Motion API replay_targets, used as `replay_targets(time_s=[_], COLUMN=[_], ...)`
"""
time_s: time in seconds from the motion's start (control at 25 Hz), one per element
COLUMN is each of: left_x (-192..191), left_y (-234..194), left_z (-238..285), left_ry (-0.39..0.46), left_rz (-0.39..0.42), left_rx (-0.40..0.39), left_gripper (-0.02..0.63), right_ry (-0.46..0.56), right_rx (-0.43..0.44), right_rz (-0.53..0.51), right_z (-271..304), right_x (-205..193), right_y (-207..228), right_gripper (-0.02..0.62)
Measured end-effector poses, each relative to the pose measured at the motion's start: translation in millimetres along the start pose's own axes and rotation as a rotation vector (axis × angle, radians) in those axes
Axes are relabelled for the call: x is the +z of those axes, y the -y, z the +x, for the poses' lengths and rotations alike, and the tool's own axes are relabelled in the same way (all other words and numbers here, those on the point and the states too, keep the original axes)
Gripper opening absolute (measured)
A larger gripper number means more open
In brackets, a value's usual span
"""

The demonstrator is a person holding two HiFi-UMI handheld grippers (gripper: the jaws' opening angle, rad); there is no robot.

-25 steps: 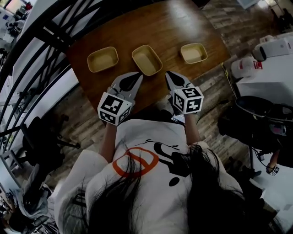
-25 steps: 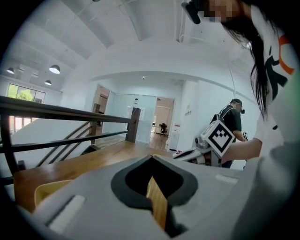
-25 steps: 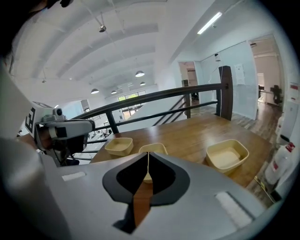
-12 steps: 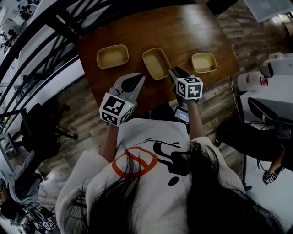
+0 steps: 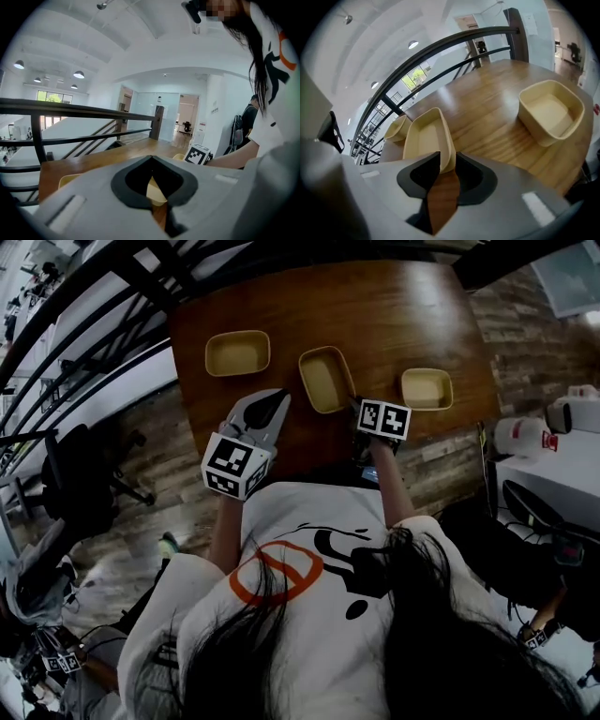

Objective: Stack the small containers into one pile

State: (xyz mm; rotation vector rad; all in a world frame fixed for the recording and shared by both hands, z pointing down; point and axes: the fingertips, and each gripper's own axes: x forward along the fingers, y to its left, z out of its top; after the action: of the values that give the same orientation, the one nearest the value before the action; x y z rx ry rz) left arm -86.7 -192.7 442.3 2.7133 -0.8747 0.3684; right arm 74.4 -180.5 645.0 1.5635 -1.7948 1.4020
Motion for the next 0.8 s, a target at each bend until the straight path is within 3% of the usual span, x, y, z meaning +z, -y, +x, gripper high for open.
replay_targets(time_s=[0.24, 0.56, 0.8], left_x=[6, 13, 19], left_y=[5, 15, 45], left_z=[14, 40, 77], left_ry=[-0.009, -0.014, -0.016], left_rz=[-0.012, -0.010, -0.001], left_rx=[0.034, 0.036, -0.016], left_gripper=[0.000, 0.000, 0.000], right_ry=[-0.046, -0.038, 0.004], right_rx=[0.032, 0.114, 0.141], right_rz=[-0.107, -0.360, -0.434], right_z=[-1, -31, -66], right_x=[7, 35, 70], right_y=[1, 4, 39], right_gripper=[0.051, 0.049, 0.049])
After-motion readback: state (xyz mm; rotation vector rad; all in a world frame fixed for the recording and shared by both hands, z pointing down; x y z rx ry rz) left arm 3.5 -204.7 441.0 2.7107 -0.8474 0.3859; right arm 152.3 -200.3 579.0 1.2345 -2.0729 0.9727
